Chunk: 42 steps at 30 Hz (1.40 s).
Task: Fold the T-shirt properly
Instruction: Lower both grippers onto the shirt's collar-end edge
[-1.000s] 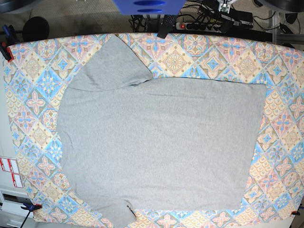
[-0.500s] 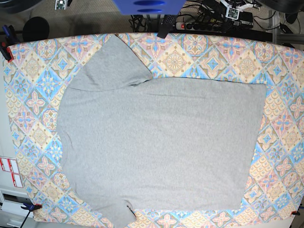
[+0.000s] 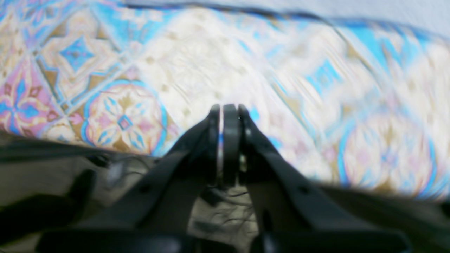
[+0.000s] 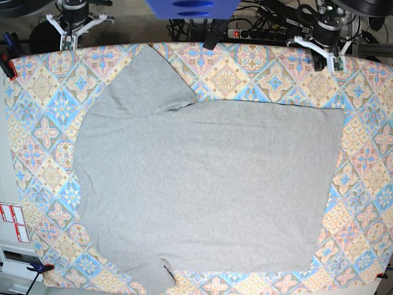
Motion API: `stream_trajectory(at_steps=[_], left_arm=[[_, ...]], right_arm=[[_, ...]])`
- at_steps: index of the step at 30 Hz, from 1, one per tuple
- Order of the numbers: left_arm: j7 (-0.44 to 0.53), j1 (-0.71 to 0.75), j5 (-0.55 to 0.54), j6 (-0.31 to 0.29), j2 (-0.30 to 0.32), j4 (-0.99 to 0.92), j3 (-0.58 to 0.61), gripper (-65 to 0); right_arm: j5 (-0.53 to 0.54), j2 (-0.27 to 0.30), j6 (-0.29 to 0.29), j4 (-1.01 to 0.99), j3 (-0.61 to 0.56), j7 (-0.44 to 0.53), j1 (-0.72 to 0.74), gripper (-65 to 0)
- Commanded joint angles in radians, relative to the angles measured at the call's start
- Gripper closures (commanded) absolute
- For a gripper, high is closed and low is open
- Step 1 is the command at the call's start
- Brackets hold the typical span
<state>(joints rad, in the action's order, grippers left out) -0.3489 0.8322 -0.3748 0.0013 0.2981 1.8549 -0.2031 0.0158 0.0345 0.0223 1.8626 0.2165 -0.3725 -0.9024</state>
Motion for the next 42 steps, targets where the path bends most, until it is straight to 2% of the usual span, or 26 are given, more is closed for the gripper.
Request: stream_trajectory(at_steps=[1,4,7,11,22,27,32,42], left_arm=[[0.000,-0.017,-0.030,-0.004,0.005,0.016,-0.023,-4.5],[-0.062,-0.086,-0.123,-0.004,0.000,0.016,-0.063,-13.2],[-0.129,-0.133,-0.195,-0.004,-0.001,0.015,-0.091,-18.0],[-0.184,-0.190,-0.303,-0.004,-0.003,-0.025,-0.111,-19.2],[-0.189,-0.288,-0.603,-0.005,0.002,-0.245,-0.103,-20.9],[-0.190,-0.311,-0.639,-0.005,-0.001,-0.272,-0.101,-25.7],[-0.190,-0.351,-0.643,-0.005,-0.001,-0.277,-0.101,-26.4],[-0.190,-0.449,-0.645,-0.005,-0.003,-0.421,-0.101,-26.5]], right_arm=[[0.000,0.005,-0.005,0.024,0.004,-0.001,-0.005,0.0],[0.000,0.005,-0.005,0.036,0.004,-0.055,0.033,0.0],[0.000,0.003,-0.005,0.038,0.004,-0.089,0.064,0.0],[0.000,0.003,-0.005,0.038,-0.033,-0.110,0.081,0.0],[0.000,0.006,-0.005,0.036,-0.090,-0.110,0.124,0.0],[0.000,0.006,-0.005,0.036,-0.095,-0.110,0.124,0.0],[0.000,0.006,-0.005,0.036,-0.095,-0.110,0.125,0.0],[0.000,0.006,-0.005,0.036,-0.095,-0.112,0.125,0.0]])
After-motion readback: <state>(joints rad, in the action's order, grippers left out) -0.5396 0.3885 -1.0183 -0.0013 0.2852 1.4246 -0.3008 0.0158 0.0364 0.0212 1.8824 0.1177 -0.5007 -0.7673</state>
